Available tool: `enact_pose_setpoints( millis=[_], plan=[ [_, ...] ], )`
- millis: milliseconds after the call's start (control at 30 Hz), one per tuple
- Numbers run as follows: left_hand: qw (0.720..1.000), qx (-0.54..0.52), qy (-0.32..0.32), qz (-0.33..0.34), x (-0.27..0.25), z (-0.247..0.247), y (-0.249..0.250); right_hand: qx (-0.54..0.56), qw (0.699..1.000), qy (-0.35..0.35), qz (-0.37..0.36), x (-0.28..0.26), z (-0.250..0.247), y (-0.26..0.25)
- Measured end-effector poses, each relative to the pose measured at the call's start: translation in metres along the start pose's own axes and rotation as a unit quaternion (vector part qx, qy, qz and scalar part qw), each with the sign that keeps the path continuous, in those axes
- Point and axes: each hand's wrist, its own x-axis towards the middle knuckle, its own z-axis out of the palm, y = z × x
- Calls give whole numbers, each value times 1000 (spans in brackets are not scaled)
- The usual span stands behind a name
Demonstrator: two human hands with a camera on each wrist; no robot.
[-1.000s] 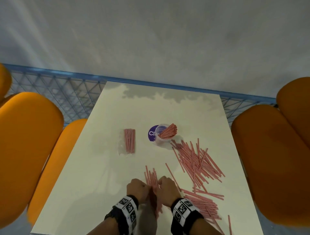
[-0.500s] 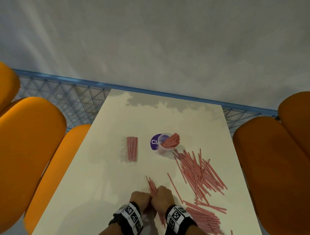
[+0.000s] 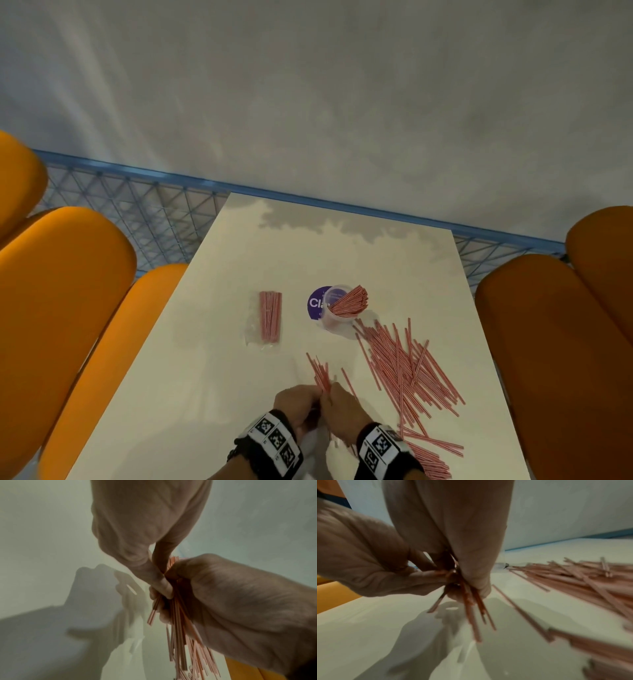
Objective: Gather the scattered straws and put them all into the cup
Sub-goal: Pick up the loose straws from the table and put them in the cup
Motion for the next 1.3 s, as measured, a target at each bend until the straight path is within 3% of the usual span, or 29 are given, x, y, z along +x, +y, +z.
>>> enact_pose_setpoints(
  millis=[233, 400, 500, 600, 700, 800, 867, 933, 967, 1033, 1100, 1133, 1166, 1300],
  plan=[
    [990, 59, 17, 129, -20, 11, 28, 43, 993, -27, -102, -11, -44, -1],
    [983, 91, -37, 155, -37, 12, 44, 142, 982, -26, -124, -23, -56, -11],
    [972, 81, 24, 221, -38, 6, 61, 199, 972, -23, -126, -33, -59, -14],
    [950, 78, 78, 294, -44, -4, 85, 77, 985, -13, -157, -45, -60, -21],
    [943, 184, -23, 275, -55, 3, 87, -67, 986, -6, -153, -49, -55, -32],
    [919, 283, -101, 254, -67, 17, 73, -144, 972, 53, -177, -47, -47, -37],
    [948, 186, -102, 236, -73, 16, 72, -140, 967, 89, -196, -54, -55, -42],
    [977, 20, -108, 182, -72, 7, 74, -3, 970, 104, -221, -65, -73, -49],
    [980, -59, -124, 141, -72, 3, 74, 138, 960, 101, -220, -74, -83, -56],
    [966, -180, -177, 49, -75, 3, 72, 414, 874, 108, -231, -94, -101, -74],
    [941, -241, -236, -13, -82, 8, 68, 564, 783, 112, -238, -106, -105, -88],
    [930, -257, -262, -25, -86, 11, 66, 595, 758, 106, -244, -107, -104, -93],
    [920, -266, -286, -29, -90, 13, 65, 603, 749, 102, -255, -107, -102, -98],
    [898, -294, -325, -15, -95, 13, 67, 545, 764, 138, -317, -107, -93, -104]
  ],
)
